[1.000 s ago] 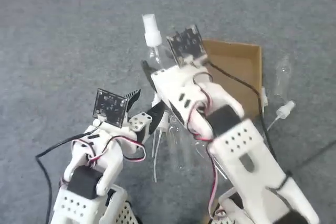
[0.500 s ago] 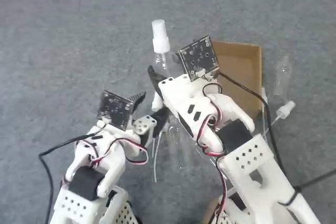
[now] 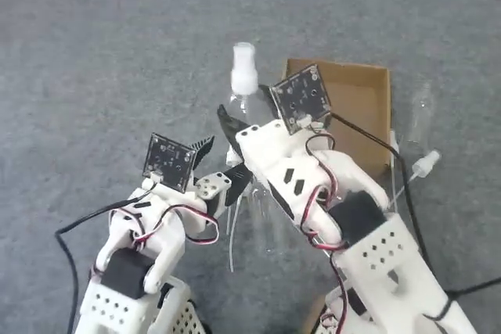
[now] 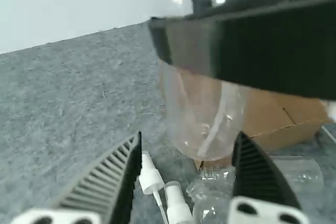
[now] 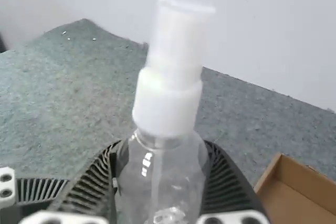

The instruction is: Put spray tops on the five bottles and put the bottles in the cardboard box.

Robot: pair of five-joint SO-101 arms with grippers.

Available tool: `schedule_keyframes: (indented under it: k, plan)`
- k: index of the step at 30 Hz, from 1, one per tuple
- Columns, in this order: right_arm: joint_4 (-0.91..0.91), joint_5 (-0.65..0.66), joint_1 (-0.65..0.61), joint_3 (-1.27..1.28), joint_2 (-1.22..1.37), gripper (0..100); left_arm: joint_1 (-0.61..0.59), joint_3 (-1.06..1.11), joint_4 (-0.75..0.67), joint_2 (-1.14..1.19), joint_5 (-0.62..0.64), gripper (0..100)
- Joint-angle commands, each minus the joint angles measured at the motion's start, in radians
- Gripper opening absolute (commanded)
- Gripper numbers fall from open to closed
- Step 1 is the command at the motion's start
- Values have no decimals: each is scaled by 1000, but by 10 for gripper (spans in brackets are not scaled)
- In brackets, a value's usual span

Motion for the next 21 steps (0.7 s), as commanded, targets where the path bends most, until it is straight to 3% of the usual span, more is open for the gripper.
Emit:
schedule_keyframes:
  k: [1,7,15,21]
  plan:
    - [48,-3,-4,-6,-74,6,-8,-28,-26,3,-3,258]
    - [-10,58,105,-12,-39,6,-5,-28,-20,0,-3,258]
    - [-306,80,357,-14,249,6,-12,-13,-28,0,-3,246]
    - [-570,83,390,-15,516,6,-14,-13,-28,-2,-9,39]
